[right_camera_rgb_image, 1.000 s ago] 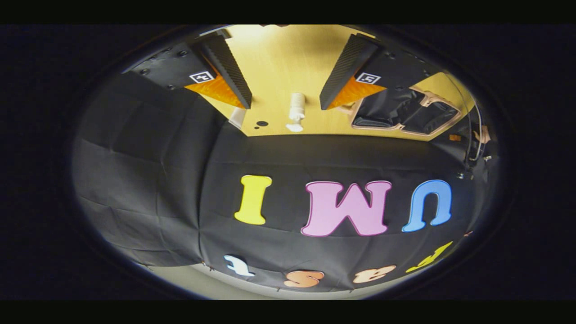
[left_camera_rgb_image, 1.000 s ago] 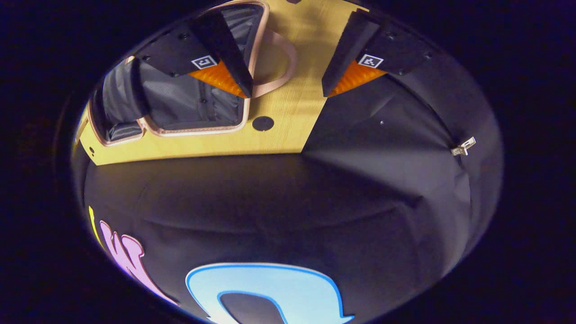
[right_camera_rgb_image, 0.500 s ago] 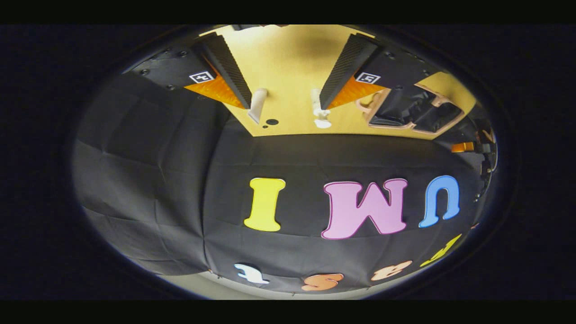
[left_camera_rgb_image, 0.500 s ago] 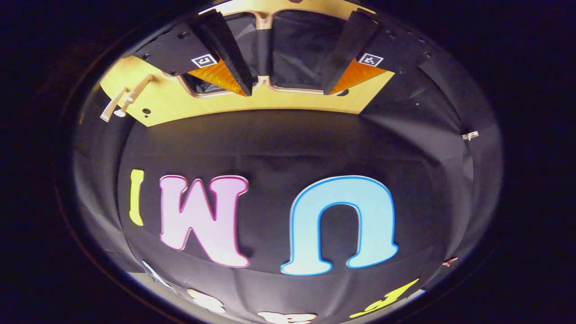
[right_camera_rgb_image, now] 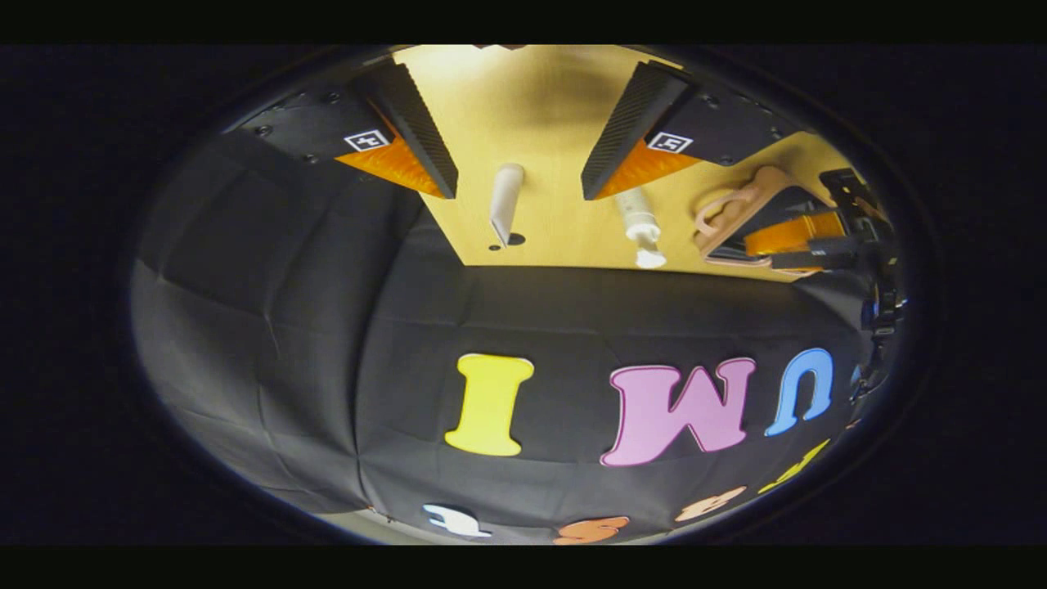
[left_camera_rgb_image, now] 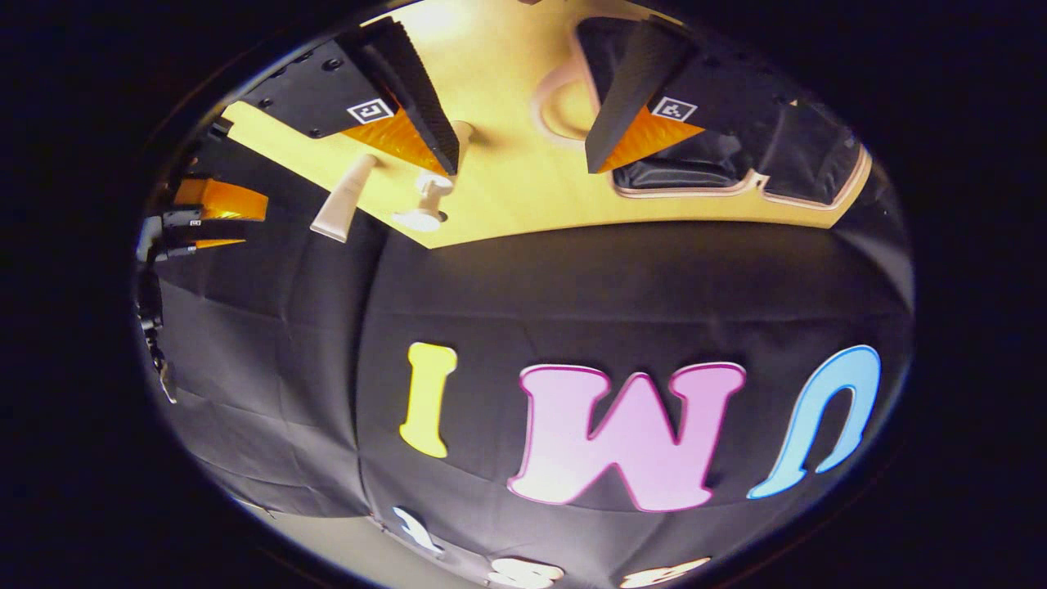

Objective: First open the suitcase, pack the skin care products into it, and then close the suitcase.

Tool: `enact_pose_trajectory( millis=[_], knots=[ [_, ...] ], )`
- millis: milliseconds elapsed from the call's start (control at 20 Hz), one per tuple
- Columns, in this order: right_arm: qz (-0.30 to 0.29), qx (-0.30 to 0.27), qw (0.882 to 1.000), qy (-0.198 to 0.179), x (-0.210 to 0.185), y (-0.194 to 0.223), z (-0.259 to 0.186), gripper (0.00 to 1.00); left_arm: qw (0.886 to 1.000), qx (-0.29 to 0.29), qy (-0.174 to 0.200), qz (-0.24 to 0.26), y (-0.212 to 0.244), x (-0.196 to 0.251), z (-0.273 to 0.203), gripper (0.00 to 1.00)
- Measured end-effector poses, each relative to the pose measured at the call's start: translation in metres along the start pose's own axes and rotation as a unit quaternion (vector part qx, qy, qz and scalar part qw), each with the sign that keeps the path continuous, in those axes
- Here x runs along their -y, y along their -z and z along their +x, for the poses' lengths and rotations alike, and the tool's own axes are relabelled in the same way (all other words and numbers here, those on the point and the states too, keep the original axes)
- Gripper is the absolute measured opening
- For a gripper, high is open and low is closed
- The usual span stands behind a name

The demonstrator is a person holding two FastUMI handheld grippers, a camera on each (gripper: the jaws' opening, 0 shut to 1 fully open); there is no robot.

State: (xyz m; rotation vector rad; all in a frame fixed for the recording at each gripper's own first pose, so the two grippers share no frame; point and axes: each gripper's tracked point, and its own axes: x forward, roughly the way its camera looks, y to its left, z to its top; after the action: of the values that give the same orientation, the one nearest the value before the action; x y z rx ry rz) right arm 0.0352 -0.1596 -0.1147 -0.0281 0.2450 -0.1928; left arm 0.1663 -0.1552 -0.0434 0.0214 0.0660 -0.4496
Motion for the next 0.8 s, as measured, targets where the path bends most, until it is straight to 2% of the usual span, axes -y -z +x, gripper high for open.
enact_pose_trajectory(
  millis=[100, 200, 650, 700, 800],
  knots=[
    [0.0, -0.007, 1.0, -0.004, 0.007, 0.01, 0.007, 0.98, 0.999, -0.013, 0.02, 0.024, 0.012, 0.024, 0.028, 0.98],
    [0.003, -0.02, 1.0, -0.004, 0.016, 0.022, 0.009, 0.98, 0.999, -0.028, 0.039, 0.026, 0.023, 0.042, 0.049, 0.98],
    [0.017, -0.04, 0.999, 0.008, 0.032, 0.041, 0.036, 0.98, 0.999, -0.036, 0.004, -0.017, 0.041, 0.051, 0.148, 0.98],
    [0.02, -0.041, 0.999, 0.014, 0.034, 0.042, 0.041, 0.98, 0.999, -0.036, 0.002, -0.017, 0.044, 0.052, 0.151, 0.89],
    [0.025, -0.036, 0.999, 0.019, 0.032, 0.042, 0.054, 0.98, 0.999, -0.038, -0.002, -0.014, 0.049, 0.049, 0.156, 0.79]
  ],
)
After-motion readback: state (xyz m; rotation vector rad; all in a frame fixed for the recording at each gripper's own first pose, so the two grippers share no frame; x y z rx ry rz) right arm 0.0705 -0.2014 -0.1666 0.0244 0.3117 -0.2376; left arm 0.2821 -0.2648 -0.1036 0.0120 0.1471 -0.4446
